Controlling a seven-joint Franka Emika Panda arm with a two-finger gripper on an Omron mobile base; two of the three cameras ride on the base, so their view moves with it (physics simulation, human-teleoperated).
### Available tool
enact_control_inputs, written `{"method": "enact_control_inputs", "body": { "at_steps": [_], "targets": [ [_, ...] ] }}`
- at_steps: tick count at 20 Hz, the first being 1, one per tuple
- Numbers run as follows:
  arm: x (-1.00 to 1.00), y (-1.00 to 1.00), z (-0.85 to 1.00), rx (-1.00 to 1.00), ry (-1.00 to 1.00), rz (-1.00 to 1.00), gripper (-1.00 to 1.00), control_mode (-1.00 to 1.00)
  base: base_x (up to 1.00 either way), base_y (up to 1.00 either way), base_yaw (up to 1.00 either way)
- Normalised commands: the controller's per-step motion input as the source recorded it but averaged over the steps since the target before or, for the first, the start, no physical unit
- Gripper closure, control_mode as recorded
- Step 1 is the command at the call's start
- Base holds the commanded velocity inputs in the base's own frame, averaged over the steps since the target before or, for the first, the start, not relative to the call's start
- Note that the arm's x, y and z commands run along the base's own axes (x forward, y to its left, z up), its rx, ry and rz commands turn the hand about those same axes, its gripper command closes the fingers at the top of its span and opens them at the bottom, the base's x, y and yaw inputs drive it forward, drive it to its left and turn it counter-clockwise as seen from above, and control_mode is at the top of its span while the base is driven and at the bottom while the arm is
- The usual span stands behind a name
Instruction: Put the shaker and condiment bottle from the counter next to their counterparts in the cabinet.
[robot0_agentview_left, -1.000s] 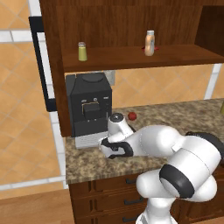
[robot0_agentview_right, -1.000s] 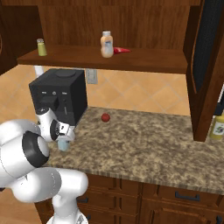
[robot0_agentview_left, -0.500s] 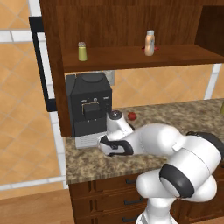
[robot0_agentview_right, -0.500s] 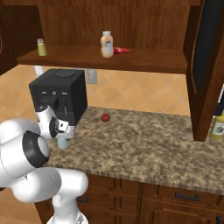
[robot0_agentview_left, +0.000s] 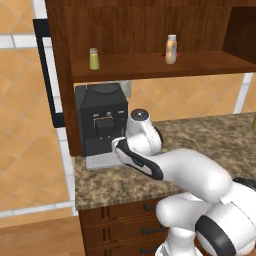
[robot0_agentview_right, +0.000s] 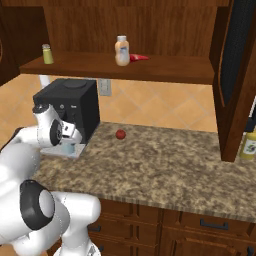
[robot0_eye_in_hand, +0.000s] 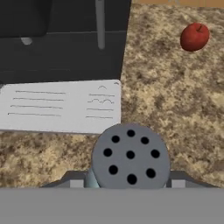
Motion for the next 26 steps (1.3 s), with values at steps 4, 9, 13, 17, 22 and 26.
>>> {"method": "enact_control_inputs", "body": {
  "at_steps": [4,9,13,17,22,26],
  "targets": [
    [0.00,-0.07,0.86,0.09,0.00,0.04,1.00,-1.00,0.00,0.00,0.00],
    [-0.04,-0.02,0.76,0.01,-0.04,0.08,1.00,-1.00,0.00,0.00,0.00],
    [-0.14,0.00,0.71,0.00,-0.05,0.11,1.00,-1.00,0.00,0.00,0.00],
    [-0.18,0.00,0.81,0.00,-0.06,0.14,1.00,-1.00,0.00,0.00,0.00],
    [-0.07,0.00,0.74,0.00,-0.07,0.16,1.00,-1.00,0.00,0.00,0.00],
    [0.00,0.00,0.62,0.00,-0.02,0.16,1.00,-1.00,0.00,0.00,0.00]
  ]
}}
